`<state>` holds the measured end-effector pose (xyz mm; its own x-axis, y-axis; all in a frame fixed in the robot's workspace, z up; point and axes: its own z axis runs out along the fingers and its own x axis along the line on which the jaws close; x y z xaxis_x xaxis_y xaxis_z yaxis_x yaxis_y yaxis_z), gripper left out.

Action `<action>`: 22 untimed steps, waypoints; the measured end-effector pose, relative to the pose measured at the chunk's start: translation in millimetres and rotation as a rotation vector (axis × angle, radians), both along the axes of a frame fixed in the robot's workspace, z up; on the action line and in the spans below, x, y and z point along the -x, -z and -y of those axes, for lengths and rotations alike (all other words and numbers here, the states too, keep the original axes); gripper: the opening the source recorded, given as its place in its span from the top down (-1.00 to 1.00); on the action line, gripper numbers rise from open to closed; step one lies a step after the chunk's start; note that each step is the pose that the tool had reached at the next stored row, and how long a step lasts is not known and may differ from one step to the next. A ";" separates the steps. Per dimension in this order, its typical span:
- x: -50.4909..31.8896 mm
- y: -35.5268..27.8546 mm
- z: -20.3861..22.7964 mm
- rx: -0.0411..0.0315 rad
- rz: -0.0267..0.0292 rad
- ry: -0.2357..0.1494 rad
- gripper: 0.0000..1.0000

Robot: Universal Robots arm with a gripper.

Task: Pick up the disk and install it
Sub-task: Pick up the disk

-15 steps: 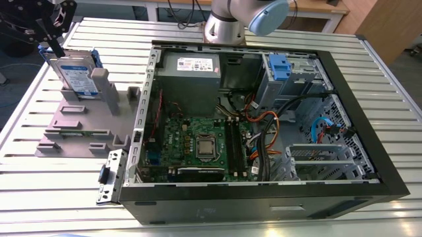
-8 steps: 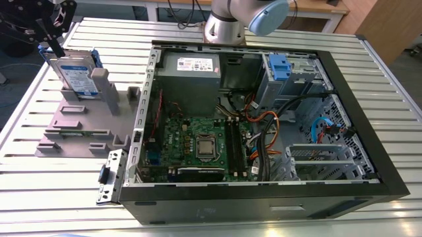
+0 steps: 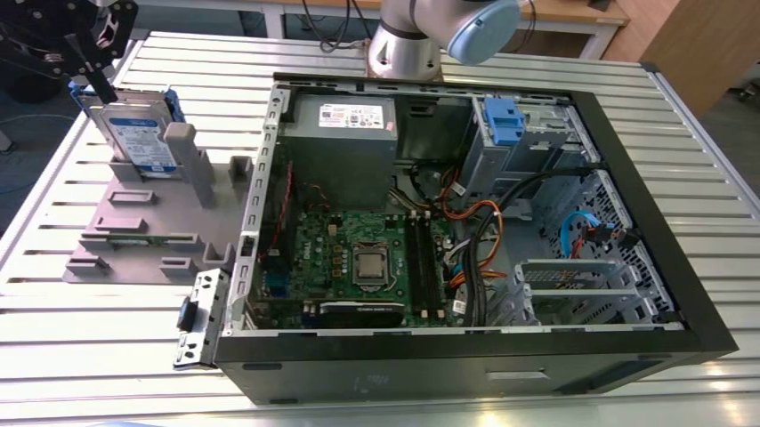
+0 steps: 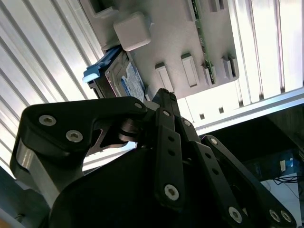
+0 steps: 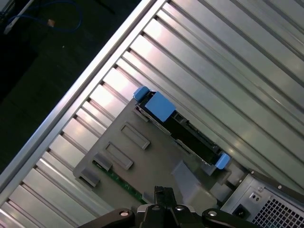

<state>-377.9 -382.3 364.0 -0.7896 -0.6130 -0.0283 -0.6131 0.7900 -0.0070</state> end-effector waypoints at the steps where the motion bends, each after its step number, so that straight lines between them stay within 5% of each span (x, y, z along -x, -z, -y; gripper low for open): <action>1: 0.0 0.0 0.0 0.0000 0.0000 -0.001 0.79; 22: 0.0 0.0 0.0 0.0000 0.0000 -0.026 0.79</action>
